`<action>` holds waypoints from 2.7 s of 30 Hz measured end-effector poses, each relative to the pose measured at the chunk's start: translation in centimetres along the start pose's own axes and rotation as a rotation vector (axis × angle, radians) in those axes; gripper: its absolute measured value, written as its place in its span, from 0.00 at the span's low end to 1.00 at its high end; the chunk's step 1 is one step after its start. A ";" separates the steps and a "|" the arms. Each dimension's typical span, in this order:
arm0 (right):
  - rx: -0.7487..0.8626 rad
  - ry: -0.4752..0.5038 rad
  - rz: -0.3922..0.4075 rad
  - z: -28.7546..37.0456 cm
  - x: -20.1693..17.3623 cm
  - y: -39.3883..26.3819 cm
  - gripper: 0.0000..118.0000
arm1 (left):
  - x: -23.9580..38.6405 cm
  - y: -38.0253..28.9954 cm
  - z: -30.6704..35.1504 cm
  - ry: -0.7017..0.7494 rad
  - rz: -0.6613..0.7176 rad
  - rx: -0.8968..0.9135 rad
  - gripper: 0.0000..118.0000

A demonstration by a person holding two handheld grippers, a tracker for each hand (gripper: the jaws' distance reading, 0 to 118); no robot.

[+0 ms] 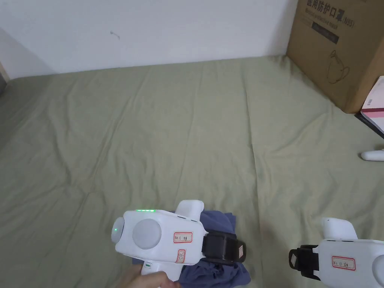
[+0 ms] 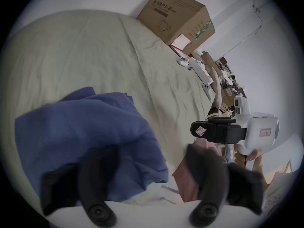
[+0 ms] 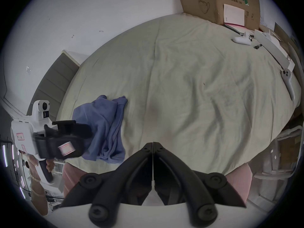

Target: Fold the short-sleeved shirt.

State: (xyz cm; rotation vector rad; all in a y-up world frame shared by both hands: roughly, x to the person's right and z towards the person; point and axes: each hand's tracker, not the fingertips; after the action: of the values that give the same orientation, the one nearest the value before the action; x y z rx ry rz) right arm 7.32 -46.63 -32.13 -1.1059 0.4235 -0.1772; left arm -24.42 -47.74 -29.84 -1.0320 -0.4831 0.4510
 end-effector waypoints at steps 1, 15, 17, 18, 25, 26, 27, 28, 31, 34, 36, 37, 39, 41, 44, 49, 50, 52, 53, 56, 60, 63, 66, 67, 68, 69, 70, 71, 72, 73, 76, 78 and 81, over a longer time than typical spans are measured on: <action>0.003 -0.006 0.003 0.0 0.0 0.0 0.00 | 0.2 0.3 1.1 -0.014 0.006 0.031 0.88; 0.037 0.043 -0.046 -1.0 -0.6 0.3 0.00 | -5.7 -0.7 2.3 0.010 0.247 0.115 0.00; 0.036 0.048 -0.045 -0.9 -0.6 0.4 0.00 | -4.9 -1.3 -0.4 0.022 0.222 0.038 0.00; 0.036 0.049 -0.047 -0.8 -0.5 0.3 0.00 | -4.5 -1.7 -1.4 0.020 0.226 0.024 0.00; 0.037 0.035 -0.070 0.0 0.3 0.2 0.00 | -1.9 -3.9 -3.7 -0.077 0.279 0.003 0.00; 0.036 0.030 -0.076 0.0 0.4 0.1 0.00 | -1.7 -3.7 -3.8 -0.072 0.275 0.000 0.00; 0.035 0.026 -0.080 -0.1 0.6 0.1 0.00 | -1.3 -3.3 -3.8 -0.068 0.271 -0.006 0.00; 0.032 0.025 -0.084 -0.1 0.7 0.2 0.00 | -0.8 -3.0 -3.8 -0.068 0.248 -0.009 0.00; 0.034 0.028 -0.095 -0.1 0.4 0.0 0.00 | 0.2 -2.5 -4.2 -0.059 0.198 -0.030 0.00; 0.033 0.038 -0.092 -0.1 -0.3 -0.1 0.00 | 1.0 -2.9 -4.5 -0.089 0.188 -0.049 0.00; 0.030 0.043 -0.083 -0.1 -0.7 0.0 0.00 | 1.9 -3.3 -4.2 -0.148 0.146 -0.071 0.00; 0.028 0.046 -0.075 -0.1 -1.0 0.1 0.00 | 2.2 -3.5 -3.8 -0.157 0.128 -0.069 0.00; 0.025 0.048 -0.060 0.0 -1.6 0.3 0.00 | 2.2 -3.5 -2.2 -0.151 0.098 -0.034 0.00; 0.028 0.056 -0.038 0.1 -2.4 0.7 0.00 | 1.4 -3.2 0.3 -0.146 0.120 0.037 0.00; 0.037 0.080 0.024 -0.1 -4.0 1.6 0.00 | -1.5 -3.3 5.2 -0.108 0.177 0.161 0.00; 0.060 0.128 0.169 -1.2 -9.0 3.0 0.00 | -7.9 -4.9 11.9 0.076 0.304 0.289 0.00; 0.064 0.143 0.200 -1.5 -10.2 3.2 0.00 | -9.1 -5.5 12.8 0.085 0.330 0.296 0.00; 0.046 0.160 0.237 -2.9 -12.0 3.5 0.00 | -10.7 -6.5 13.8 0.090 0.372 0.294 0.00; 0.034 0.162 0.246 -3.8 -12.8 3.5 0.00 | -11.8 -7.0 13.8 0.098 0.383 0.300 0.01; -0.063 0.072 0.292 -7.8 -14.1 3.4 0.00 | -13.9 -8.1 13.7 0.074 0.448 0.290 0.44; -0.146 0.045 0.151 -12.4 -12.3 3.4 0.00 | -15.4 -8.8 11.4 -0.044 0.525 0.245 1.00; -0.103 0.058 0.170 -11.4 -12.2 3.3 0.00 | -17.0 -8.2 9.7 -0.101 0.556 0.271 1.00; -0.088 0.032 0.269 -11.3 -12.7 2.8 0.00 | -17.6 -7.3 7.5 -0.191 0.639 0.282 1.00; -0.089 0.030 0.265 -11.2 -12.8 2.8 0.00 | -17.7 -7.0 7.0 -0.228 0.642 0.296 1.00; -0.091 0.030 0.258 -11.3 -12.8 2.9 0.00 | -17.6 -6.8 6.4 -0.259 0.633 0.310 1.00; -0.095 0.030 0.248 -11.4 -12.8 3.0 0.00 | -16.4 -6.4 6.1 -0.269 0.626 0.305 1.00; -0.098 0.034 0.233 -11.5 -12.6 3.1 0.00 | -15.9 -6.2 5.6 -0.275 0.624 0.286 1.00; -0.101 0.040 0.221 -11.6 -12.5 3.1 0.00 | -15.3 -6.1 4.9 -0.283 0.623 0.265 1.00; -0.102 0.043 0.215 -11.5 -12.4 3.2 0.00 | -14.8 -6.1 4.5 -0.302 0.605 0.240 1.00; -0.102 0.049 0.209 -11.5 -12.2 3.2 0.00 | -14.9 -5.7 4.2 -0.302 0.589 0.222 0.99; -0.103 0.048 0.197 -11.2 -12.3 3.2 0.00 | -14.4 -5.3 3.4 -0.013 0.531 0.133 0.24; -0.103 0.035 0.205 -10.5 -13.1 3.3 0.00 | -17.4 -5.3 3.4 -0.223 0.599 0.170 0.21; -0.065 0.010 0.317 -8.7 -14.4 3.7 0.00 | -16.4 -4.5 5.6 -0.112 0.491 0.150 0.21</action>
State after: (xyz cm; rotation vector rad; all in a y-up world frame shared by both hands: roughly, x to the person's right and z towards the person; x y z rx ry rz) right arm -9.59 -47.25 -35.24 -1.0868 0.6101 0.1112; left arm -40.32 -55.14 -26.14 -0.9796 -0.2853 0.9714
